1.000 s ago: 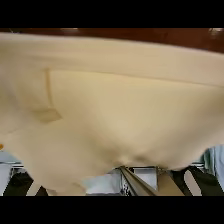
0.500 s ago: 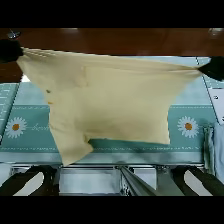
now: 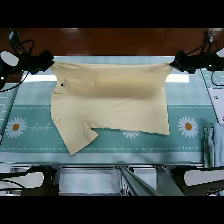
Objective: Fold the shirts.
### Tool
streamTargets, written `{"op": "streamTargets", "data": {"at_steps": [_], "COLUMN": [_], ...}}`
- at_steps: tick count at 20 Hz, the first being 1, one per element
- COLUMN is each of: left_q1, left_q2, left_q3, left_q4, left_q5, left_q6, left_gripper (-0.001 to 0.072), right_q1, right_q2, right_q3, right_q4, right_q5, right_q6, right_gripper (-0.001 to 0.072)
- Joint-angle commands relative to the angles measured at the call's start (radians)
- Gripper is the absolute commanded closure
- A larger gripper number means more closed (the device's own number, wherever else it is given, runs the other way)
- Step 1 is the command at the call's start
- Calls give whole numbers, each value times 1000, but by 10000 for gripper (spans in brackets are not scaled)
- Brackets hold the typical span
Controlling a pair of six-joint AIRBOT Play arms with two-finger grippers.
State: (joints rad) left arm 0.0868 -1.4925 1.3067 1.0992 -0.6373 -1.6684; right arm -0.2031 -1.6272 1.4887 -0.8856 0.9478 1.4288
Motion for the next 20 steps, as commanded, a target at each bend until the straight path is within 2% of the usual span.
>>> {"op": "streamTargets", "data": {"at_steps": [1, 2, 4, 7, 9, 12, 16, 17, 18, 19, 20], "left_q1": [3, 5, 21, 73, 94, 87, 87, 93, 102, 115, 133], "left_q2": [-80, -84, -84, -87, -94, -119, -142, -142, -142, -142, -142], "left_q3": [0, 0, 0, -4, -24, -71, -87, -80, -68, -52, -29], "left_q4": [-72, -72, -69, -68, -68, -68, -72, -72, -71, -68, -60], "left_q5": [19, 12, -66, -240, -310, -365, -431, -467, -513, -569, -629], "left_q6": [-9, -2, 135, 221, 272, 314, 313, 309, 311, 311, 310], "left_gripper": [676, 676, 676, 676, 676, 676, 675, 675, 600, 229, 8], "right_q1": [8, 5, -2, -27, 1, 54, 70, 65, 59, 51, 38], "right_q2": [-106, -111, -108, -103, -103, -108, -129, -128, -124, -114, -98], "right_q3": [52, 52, 52, 53, 42, 5, -3, -3, -2, -2, -2], "right_q4": [39, 37, 23, 10, -77, -197, -282, -283, -267, -262, -279], "right_q5": [10, 20, 64, 211, 276, 270, 285, 288, 312, 343, 380], "right_q6": [7, 6, -3, -47, -51, -29, 95, 117, 114, 84, 80], "right_gripper": [693, 693, 693, 692, 692, 692, 688, 505, 76, 87, 87]}}
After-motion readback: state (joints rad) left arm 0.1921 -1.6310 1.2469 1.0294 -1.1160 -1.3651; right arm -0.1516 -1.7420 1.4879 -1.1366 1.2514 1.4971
